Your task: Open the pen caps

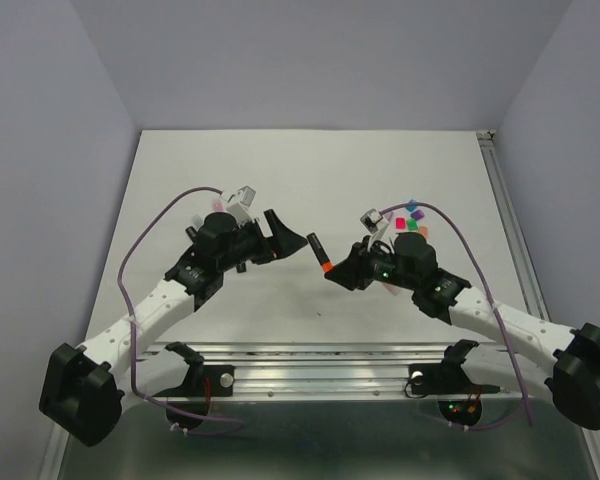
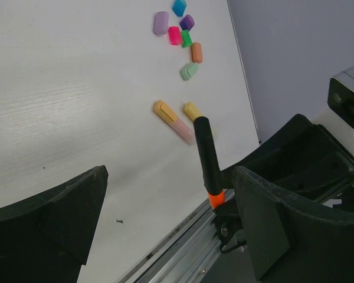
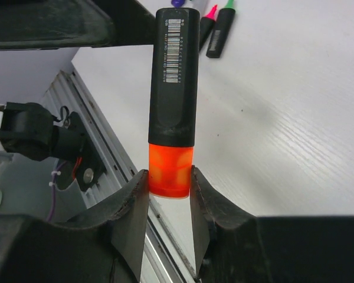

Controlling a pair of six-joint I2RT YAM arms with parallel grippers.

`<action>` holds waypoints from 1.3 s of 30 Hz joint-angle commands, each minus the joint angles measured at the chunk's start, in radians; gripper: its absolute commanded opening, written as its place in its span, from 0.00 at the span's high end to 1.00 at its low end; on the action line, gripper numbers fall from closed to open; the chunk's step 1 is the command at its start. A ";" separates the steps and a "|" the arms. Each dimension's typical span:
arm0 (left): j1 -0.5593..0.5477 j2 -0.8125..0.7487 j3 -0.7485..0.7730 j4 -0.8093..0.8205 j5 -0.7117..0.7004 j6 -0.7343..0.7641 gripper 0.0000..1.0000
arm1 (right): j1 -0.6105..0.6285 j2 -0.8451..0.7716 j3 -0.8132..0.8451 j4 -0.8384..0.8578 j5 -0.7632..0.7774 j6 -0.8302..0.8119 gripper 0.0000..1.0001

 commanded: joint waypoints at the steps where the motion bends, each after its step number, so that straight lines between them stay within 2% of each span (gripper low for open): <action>1: -0.023 -0.003 0.032 0.075 -0.008 -0.023 0.01 | 0.005 0.034 0.075 0.070 0.071 0.023 0.86; 13: -0.079 0.064 0.049 0.141 -0.054 -0.065 0.01 | 0.019 0.118 0.105 0.222 -0.047 0.054 0.87; 19: -0.114 0.089 0.045 0.205 -0.069 -0.098 0.16 | 0.035 0.169 0.113 0.238 -0.012 0.058 0.87; 22: -0.126 0.101 0.040 0.212 -0.086 -0.109 0.32 | 0.045 0.184 0.109 0.268 0.002 0.071 0.87; 23: -0.128 0.106 0.035 0.212 -0.089 -0.112 0.43 | 0.046 0.195 0.107 0.297 -0.001 0.075 0.87; 26: -0.131 0.115 0.038 0.213 -0.095 -0.114 0.56 | 0.058 0.213 0.110 0.340 -0.014 0.092 0.87; 27: -0.132 0.121 0.040 0.212 -0.095 -0.112 0.65 | 0.063 0.224 0.116 0.345 -0.014 0.094 0.87; 28: -0.132 0.124 0.042 0.212 -0.094 -0.106 0.70 | 0.066 0.227 0.119 0.348 -0.011 0.094 0.87; 30: -0.134 0.129 0.046 0.207 -0.092 -0.103 1.00 | 0.068 0.233 0.125 0.345 -0.005 0.094 0.87; 32: -0.134 0.123 0.045 0.199 -0.095 -0.097 1.00 | 0.069 0.233 0.128 0.340 0.008 0.097 0.85; 33: -0.135 0.115 0.037 0.201 -0.103 -0.098 1.00 | 0.069 0.229 0.128 0.340 0.009 0.097 0.81; 34: -0.135 0.106 0.032 0.201 -0.106 -0.097 1.00 | 0.071 0.227 0.128 0.336 0.013 0.098 0.65; 38: -0.137 0.041 -0.010 0.248 -0.085 -0.082 1.00 | 0.069 0.229 0.159 0.269 -0.025 0.081 0.25; 39: -0.137 0.032 -0.018 0.265 -0.074 -0.080 1.00 | 0.069 0.233 0.167 0.259 -0.043 0.077 0.20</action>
